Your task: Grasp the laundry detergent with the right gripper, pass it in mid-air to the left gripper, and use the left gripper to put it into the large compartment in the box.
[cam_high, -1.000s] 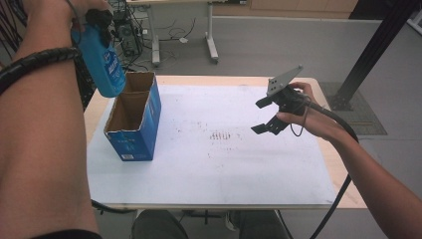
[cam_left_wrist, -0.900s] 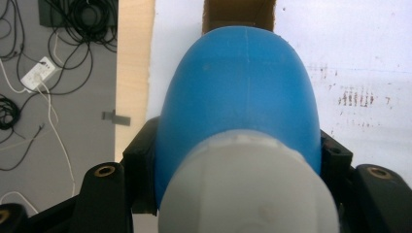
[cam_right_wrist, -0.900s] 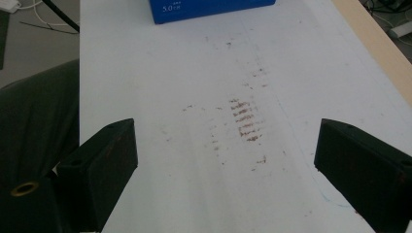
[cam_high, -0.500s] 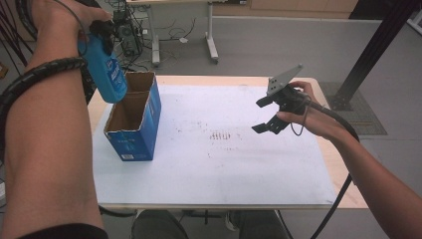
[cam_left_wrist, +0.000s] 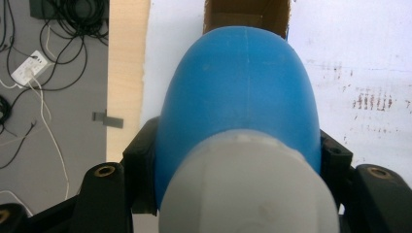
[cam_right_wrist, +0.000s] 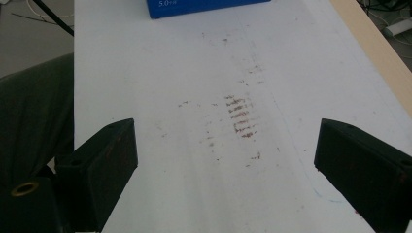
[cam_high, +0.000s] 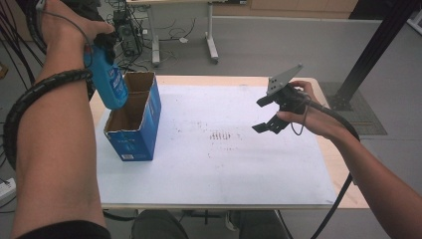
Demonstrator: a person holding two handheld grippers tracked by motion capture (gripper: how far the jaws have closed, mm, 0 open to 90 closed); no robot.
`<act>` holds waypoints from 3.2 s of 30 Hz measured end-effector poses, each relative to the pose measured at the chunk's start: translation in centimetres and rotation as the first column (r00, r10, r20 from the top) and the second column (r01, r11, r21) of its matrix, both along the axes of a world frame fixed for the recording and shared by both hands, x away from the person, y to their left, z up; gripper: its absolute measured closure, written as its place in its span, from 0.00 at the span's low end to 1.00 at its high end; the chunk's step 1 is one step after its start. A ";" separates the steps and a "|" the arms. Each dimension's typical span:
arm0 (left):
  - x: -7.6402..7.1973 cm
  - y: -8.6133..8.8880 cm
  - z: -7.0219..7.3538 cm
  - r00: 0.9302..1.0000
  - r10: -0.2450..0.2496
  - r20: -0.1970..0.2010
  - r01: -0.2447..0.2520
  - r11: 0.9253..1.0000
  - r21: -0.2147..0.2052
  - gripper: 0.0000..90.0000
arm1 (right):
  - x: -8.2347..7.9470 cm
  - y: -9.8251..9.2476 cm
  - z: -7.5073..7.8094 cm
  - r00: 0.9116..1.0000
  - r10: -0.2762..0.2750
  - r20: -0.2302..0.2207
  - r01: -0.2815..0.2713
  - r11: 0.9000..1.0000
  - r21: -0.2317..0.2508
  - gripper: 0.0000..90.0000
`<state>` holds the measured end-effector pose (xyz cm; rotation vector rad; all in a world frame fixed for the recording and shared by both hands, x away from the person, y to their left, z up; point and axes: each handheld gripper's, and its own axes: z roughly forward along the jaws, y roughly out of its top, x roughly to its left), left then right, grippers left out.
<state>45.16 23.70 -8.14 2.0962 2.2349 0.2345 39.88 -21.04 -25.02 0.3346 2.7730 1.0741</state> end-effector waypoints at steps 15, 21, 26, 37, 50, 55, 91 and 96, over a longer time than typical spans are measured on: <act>0.2 0.0 -2.8 1.000 0.002 -0.003 -0.002 1.000 -0.024 0.42 | -0.1 0.1 0.1 1.000 0.002 0.007 -0.002 1.000 -0.005 0.09; 0.3 0.1 -4.4 1.000 0.004 -0.011 -0.004 0.999 -0.032 0.42 | -0.1 0.1 -0.1 1.000 0.006 0.009 -0.006 1.000 -0.003 0.09; 0.5 0.0 -5.9 1.000 -0.003 -0.025 0.002 0.999 -0.034 0.42 | -0.1 0.2 -0.3 1.000 0.002 0.004 -0.002 1.000 -0.002 0.09; 0.8 -0.1 -8.4 0.999 -0.009 -0.036 0.007 0.999 -0.040 0.42 | 0.0 0.5 -0.6 1.000 0.006 0.001 -0.006 1.000 -0.013 0.09; 1.0 -0.3 -11.5 0.999 -0.021 -0.042 0.019 0.999 -0.041 0.41 | 0.1 0.6 -0.9 1.000 0.005 -0.005 -0.005 1.000 -0.021 0.09; 1.1 -0.4 -12.7 0.999 -0.023 -0.048 0.021 0.999 -0.039 0.42 | 0.1 0.7 -1.0 1.000 0.006 -0.008 -0.006 1.000 -0.021 0.09; 1.2 -1.2 -18.1 0.996 -0.056 -0.065 0.053 0.998 -0.044 0.41 | 0.3 0.3 -1.6 1.000 -0.006 -0.020 0.006 1.000 -0.028 0.09; 1.3 -1.2 -18.6 0.996 -0.060 -0.071 0.056 0.997 -0.046 0.41 | 0.4 0.2 -1.5 1.000 -0.007 -0.016 0.006 0.999 -0.031 0.09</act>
